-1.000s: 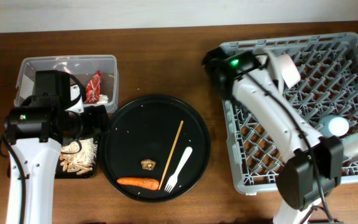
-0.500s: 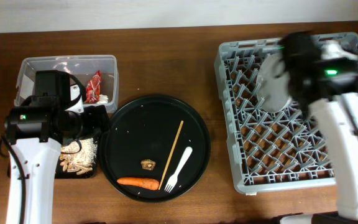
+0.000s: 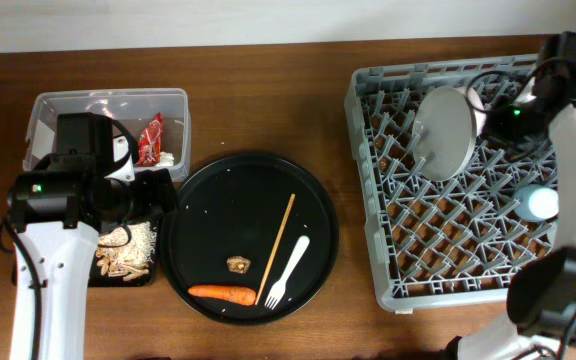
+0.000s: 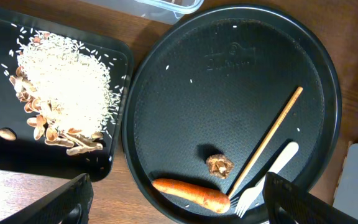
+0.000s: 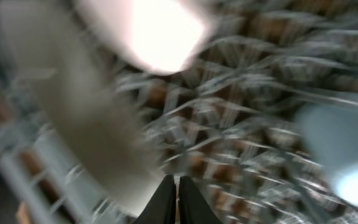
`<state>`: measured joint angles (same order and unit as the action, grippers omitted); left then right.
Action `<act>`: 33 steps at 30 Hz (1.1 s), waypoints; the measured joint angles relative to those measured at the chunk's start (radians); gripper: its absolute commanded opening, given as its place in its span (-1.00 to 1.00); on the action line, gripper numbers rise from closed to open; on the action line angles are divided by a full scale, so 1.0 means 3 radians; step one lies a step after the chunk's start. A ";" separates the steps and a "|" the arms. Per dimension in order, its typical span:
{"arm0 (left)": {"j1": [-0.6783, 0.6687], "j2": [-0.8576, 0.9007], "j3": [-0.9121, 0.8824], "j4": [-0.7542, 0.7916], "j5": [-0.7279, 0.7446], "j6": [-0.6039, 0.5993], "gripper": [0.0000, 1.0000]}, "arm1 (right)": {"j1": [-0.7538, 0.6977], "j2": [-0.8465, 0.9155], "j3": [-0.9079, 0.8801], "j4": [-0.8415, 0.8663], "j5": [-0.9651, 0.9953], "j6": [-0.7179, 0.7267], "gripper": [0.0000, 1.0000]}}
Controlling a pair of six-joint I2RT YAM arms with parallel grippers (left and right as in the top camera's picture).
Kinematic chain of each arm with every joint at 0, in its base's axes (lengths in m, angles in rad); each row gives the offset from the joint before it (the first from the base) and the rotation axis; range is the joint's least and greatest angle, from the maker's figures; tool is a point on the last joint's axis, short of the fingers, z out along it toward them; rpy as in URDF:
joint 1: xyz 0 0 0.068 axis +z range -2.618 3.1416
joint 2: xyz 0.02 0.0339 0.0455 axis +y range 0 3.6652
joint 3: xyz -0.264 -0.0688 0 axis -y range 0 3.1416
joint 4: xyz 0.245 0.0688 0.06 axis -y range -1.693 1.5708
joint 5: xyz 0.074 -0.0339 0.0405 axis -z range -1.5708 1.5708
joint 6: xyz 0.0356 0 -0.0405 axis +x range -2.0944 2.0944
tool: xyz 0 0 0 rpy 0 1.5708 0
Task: Sort waste into correct bins and load items into the dishwasher rack
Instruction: 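Place the plate upright in the rack with the right gripper, then grasp the white plastic fork with the right gripper and place it in the rack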
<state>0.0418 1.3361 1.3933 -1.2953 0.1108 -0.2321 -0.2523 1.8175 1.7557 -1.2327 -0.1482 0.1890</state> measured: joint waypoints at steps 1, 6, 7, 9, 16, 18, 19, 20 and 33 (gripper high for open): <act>0.0000 0.0000 0.0000 0.0000 0.0000 0.0000 0.74 | 0.0023 0.0053 0.0000 -0.0024 -0.0193 -0.0169 -0.83; 0.0000 0.0000 0.0000 -0.0015 0.0000 0.0000 0.74 | 0.0206 0.0165 -0.0001 -0.0182 -0.0823 -0.0870 -0.82; 0.0000 0.0000 0.0000 -0.0022 0.0000 0.0000 0.74 | 0.0209 0.0165 -0.0001 -0.0188 -0.0820 -0.0881 -0.83; 0.0000 0.0000 0.0000 -0.0020 0.0000 0.0000 0.89 | 0.0201 0.0165 -0.0001 -0.0209 -0.0689 -0.0834 -0.82; 0.0000 0.0000 0.0000 -0.0045 -0.0013 0.0003 0.93 | 0.0196 -0.0158 -0.0003 -0.0370 -0.0019 -0.0487 -0.64; 0.0000 0.0000 0.0000 -0.0058 -0.0013 0.0003 0.93 | 0.0206 -0.0373 -0.0003 -0.0460 0.0006 -0.0456 -0.54; 0.0000 0.0000 0.0000 -0.0060 -0.0013 0.0003 0.93 | 0.0220 -0.0501 -0.0003 -0.0516 -0.0009 -0.0445 -0.49; 0.0000 0.0000 0.0000 -0.0058 -0.0013 0.0003 0.93 | 0.0257 -0.0629 -0.0003 -0.0589 -0.0034 -0.0437 -0.44; 0.0000 0.0095 0.0000 -0.0024 -0.0041 0.0003 0.93 | 0.2130 -0.0839 -0.0523 -0.0473 -0.0361 0.0755 -0.32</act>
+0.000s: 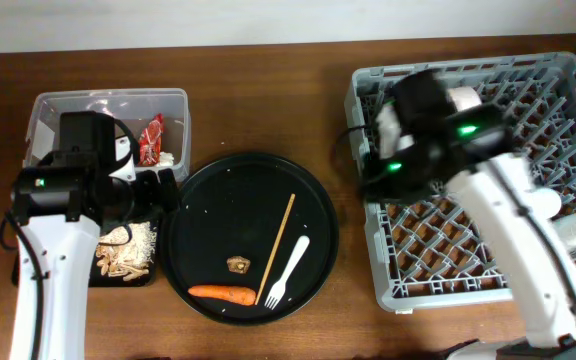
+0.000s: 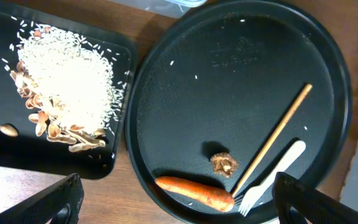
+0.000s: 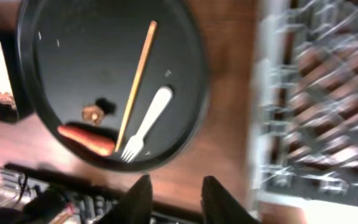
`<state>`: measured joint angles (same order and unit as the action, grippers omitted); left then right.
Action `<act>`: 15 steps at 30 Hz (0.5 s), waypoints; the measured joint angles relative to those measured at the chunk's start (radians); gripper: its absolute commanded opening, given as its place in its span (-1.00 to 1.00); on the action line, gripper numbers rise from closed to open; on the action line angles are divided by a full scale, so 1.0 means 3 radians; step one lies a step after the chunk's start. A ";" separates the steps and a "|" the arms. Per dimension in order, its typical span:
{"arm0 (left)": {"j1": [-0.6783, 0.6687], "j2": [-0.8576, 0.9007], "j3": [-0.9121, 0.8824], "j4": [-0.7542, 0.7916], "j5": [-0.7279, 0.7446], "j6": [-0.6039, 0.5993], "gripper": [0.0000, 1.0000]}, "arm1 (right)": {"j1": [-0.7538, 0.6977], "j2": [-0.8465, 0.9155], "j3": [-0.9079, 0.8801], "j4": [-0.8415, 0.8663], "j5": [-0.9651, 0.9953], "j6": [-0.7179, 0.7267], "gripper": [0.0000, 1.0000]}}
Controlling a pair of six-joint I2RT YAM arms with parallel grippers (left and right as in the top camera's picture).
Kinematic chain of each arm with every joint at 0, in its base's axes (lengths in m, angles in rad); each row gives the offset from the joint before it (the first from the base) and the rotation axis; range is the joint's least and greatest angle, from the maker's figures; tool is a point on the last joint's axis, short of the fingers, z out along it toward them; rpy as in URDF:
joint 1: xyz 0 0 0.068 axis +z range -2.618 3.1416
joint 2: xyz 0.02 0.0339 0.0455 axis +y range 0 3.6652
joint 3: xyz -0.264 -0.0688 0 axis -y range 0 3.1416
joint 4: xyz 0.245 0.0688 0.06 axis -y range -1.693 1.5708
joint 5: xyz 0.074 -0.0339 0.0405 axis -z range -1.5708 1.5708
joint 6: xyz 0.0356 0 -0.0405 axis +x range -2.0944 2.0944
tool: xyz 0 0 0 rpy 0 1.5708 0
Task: Sort waste into correct bins and load items into the dishwasher rack
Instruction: 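Grasp the white plastic fork with the right gripper and place it in the rack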
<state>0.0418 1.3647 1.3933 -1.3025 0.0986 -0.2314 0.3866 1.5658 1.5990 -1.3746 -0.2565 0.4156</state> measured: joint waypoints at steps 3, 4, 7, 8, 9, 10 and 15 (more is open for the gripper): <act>0.0000 0.0086 0.0000 0.0008 -0.0066 -0.0013 0.93 | 0.0432 0.0112 -0.0383 0.0406 -0.0013 0.0392 -0.31; 0.0000 0.0116 0.0000 0.0013 -0.0083 -0.0023 0.93 | 0.0570 0.0168 -0.0486 0.0521 -0.0013 0.0515 -0.31; 0.0000 0.0209 0.0000 0.0014 -0.0099 -0.0053 0.93 | 0.0933 0.0384 -0.0697 0.0781 -0.0014 0.0805 -0.31; 0.0000 0.0244 0.0000 0.0015 -0.0099 -0.0057 0.93 | 0.1053 0.0488 -0.0718 0.0847 -0.0013 0.0908 -0.31; 0.0000 0.0278 0.0000 0.0015 -0.0099 -0.0066 0.93 | 0.1142 0.0572 -0.0721 0.0889 -0.0010 0.1001 -0.31; 0.0000 0.0299 0.0000 0.0015 -0.0104 -0.0067 0.94 | 0.1222 0.0661 -0.0724 0.0924 -0.0010 0.1094 -0.31; 0.0000 0.0326 0.0000 0.0017 -0.0109 -0.0067 0.94 | 0.1470 0.1074 -0.0725 0.1017 -0.0010 0.1513 -0.31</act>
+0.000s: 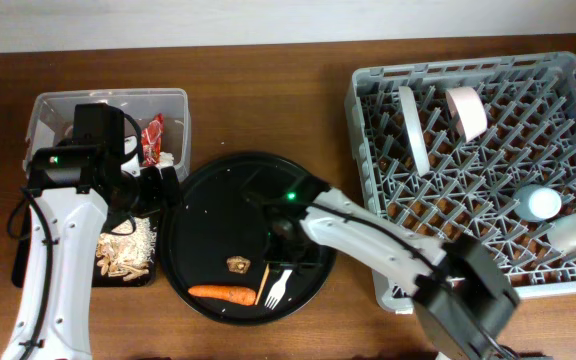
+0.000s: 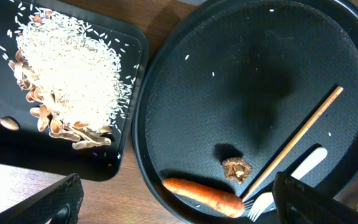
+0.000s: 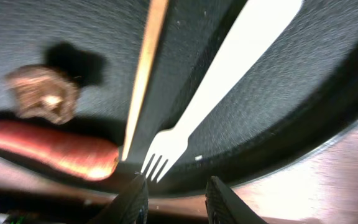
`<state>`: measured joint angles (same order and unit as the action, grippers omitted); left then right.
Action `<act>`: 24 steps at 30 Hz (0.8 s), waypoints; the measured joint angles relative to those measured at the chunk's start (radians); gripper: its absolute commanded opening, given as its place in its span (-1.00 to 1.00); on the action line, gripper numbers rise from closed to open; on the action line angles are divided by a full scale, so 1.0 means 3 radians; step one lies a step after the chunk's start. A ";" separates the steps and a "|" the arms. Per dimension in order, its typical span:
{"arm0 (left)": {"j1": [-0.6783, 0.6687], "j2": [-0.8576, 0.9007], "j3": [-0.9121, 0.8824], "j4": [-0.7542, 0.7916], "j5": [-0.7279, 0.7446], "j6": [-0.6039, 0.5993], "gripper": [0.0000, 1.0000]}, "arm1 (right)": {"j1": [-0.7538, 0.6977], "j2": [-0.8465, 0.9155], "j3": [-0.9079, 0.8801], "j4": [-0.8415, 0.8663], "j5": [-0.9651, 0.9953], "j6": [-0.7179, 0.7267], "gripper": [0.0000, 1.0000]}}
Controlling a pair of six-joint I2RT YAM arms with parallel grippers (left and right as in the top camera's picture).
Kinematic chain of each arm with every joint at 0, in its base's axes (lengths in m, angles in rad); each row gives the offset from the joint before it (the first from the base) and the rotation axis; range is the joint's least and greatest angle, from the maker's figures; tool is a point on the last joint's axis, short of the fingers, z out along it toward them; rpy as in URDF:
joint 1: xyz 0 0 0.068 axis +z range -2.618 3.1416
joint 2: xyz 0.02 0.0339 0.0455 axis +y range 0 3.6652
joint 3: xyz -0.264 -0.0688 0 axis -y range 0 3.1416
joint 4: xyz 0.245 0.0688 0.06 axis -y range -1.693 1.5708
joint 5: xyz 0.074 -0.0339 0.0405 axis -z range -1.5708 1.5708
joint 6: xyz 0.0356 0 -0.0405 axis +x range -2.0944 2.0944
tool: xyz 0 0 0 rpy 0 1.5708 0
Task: Sort waste into correct bins and load items into the dishwasher rack
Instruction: 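Grasp the white plastic fork with the right gripper and place it in the rack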
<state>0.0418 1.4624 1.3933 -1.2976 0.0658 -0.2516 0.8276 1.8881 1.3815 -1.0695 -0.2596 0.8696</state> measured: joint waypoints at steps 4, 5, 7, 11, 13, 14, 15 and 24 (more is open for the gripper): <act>0.0000 0.0001 0.0000 0.0000 0.0000 0.0000 0.94 | 0.0100 0.0273 -0.0010 0.0097 0.0014 0.0220 -0.32; 0.0000 0.0001 0.0000 0.0000 0.0000 0.0000 0.94 | 0.0116 0.0328 -0.0014 0.0103 0.0028 0.0251 -0.32; 0.0000 0.0001 0.0000 0.0000 0.0000 0.0000 0.94 | 0.0122 0.0398 -0.0017 0.0117 0.0089 0.0306 -0.32; 0.0000 0.0001 0.0000 0.0001 0.0000 0.0000 0.95 | 0.0123 0.0430 -0.0019 0.0158 0.0233 0.0369 -0.32; 0.0000 0.0001 0.0000 0.0000 0.0000 0.0000 0.94 | 0.0125 0.0430 -0.0019 0.0167 0.0281 0.0397 -0.31; 0.0000 0.0001 0.0000 0.0000 0.0000 0.0000 0.94 | 0.0125 0.0430 -0.0019 0.0174 0.0291 0.0401 -0.32; 0.0000 0.0001 0.0000 0.0000 0.0000 0.0000 0.94 | 0.0123 0.0430 -0.0024 0.0192 0.0300 0.0413 -0.32; 0.0000 0.0001 0.0000 0.0000 -0.0010 0.0000 0.94 | 0.0121 0.0398 -0.0211 0.0403 0.0340 0.0551 -0.85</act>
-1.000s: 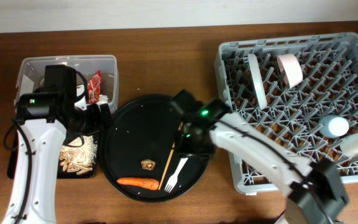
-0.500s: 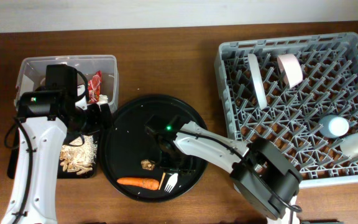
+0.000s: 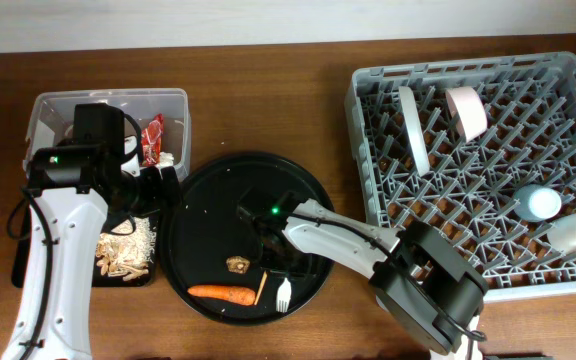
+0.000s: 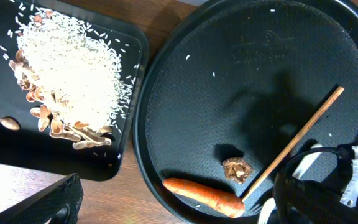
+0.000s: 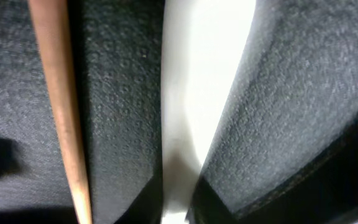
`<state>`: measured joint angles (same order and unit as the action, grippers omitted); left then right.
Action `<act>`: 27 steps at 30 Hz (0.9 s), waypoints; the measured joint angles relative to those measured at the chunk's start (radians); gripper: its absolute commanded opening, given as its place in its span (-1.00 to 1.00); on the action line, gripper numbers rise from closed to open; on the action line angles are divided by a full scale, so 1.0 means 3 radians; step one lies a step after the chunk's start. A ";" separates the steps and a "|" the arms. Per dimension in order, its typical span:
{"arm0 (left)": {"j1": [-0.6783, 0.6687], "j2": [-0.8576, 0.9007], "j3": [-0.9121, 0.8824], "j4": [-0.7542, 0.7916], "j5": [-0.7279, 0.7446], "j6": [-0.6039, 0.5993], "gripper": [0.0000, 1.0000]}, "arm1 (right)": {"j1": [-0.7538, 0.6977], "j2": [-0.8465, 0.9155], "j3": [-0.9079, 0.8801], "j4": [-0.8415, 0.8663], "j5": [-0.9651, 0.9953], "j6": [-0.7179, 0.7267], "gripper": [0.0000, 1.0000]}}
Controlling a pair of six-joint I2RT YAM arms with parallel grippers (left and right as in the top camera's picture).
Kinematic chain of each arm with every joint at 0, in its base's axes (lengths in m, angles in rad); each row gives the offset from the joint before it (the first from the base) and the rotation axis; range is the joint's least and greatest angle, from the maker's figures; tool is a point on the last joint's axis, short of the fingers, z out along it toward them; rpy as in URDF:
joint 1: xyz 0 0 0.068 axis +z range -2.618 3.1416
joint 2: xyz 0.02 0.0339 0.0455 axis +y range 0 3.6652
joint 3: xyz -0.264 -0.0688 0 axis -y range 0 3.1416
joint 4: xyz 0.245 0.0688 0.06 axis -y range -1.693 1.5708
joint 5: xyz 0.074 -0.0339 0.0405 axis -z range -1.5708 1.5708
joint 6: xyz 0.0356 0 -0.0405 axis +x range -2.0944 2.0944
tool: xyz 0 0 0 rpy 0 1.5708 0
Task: Sort waste into correct bins and load items into the dishwasher rack
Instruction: 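Grasp the white plastic fork with the right gripper and place it in the rack, then grasp the wooden chopstick with the right gripper and place it in the rack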
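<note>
A white plastic fork [image 5: 197, 93] lies on the round black tray [image 3: 218, 190] beside a wooden chopstick [image 5: 61, 106]. My right gripper [image 5: 178, 199] is down on the tray with one finger on each side of the fork's handle, shut on it. In the overhead view only the fork's tines [image 3: 283, 292] show past the right gripper [image 3: 273, 248]. An orange carrot [image 4: 204, 194] and a brown food scrap [image 4: 236, 167] lie at the tray's near side. My left gripper [image 4: 176, 200] hangs open over the tray's left edge, holding nothing.
The grey dishwasher rack [image 3: 368, 215] on the right holds a plate [image 3: 413, 130], a pink cup [image 3: 465, 110] and two bottles. A clear bin [image 3: 108, 103] with a red wrapper [image 3: 151, 138] stands at the back left. In front of it is a black tray of rice and nut shells.
My right gripper was open just above the fork and chopstick. Now it is lower, with its fingers shut against the fork's handle. The left arm has not moved.
My right gripper was shut over the rack beside the plate. Then it was open above the rack's left edge, looking at the round tray. Then it hung low over the fork, and now it is shut on the handle. My left gripper stayed open, shifting only slightly.
</note>
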<state>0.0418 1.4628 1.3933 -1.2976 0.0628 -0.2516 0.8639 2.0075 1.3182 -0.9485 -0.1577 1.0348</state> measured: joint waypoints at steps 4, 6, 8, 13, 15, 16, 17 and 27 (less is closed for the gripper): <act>0.0000 0.0000 0.0000 -0.0001 -0.0001 0.0000 0.94 | -0.0031 -0.0013 0.0010 -0.0029 0.0013 0.0013 -0.91; 0.0000 0.0000 0.0000 -0.0003 -0.0001 0.0000 0.95 | -0.0081 -0.0013 0.0061 -0.0127 0.0056 -0.0057 -0.92; 0.0000 0.0000 0.0000 0.0000 -0.0001 0.0000 0.95 | -0.0193 -0.0019 0.0167 -0.0352 0.0145 -0.0177 -0.92; 0.0000 0.0000 0.0000 -0.0001 -0.0001 0.0000 0.95 | -0.0609 -0.0100 0.0678 -0.0991 0.0427 -0.0598 -0.92; 0.0000 0.0000 0.0000 -0.0003 -0.0001 0.0000 0.95 | -0.0800 -0.0221 0.0907 -0.1195 0.0543 -0.0795 -0.92; 0.0000 0.0000 0.0000 -0.0001 -0.0001 0.0000 0.95 | -0.0890 -0.0290 0.1012 -0.1280 0.0577 -0.0930 -0.92; 0.0000 0.0000 0.0000 -0.0001 -0.0001 0.0000 0.95 | -0.1006 -0.0380 0.1139 -0.1378 0.0609 -0.1080 -0.92; 0.0000 0.0000 0.0000 -0.0001 -0.0001 0.0000 0.95 | -0.2087 -0.0711 0.1278 -0.1754 0.0673 -0.2370 -0.85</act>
<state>0.0418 1.4628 1.3933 -1.2980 0.0624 -0.2516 0.2379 1.7943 1.7016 -1.4746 0.0441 0.3237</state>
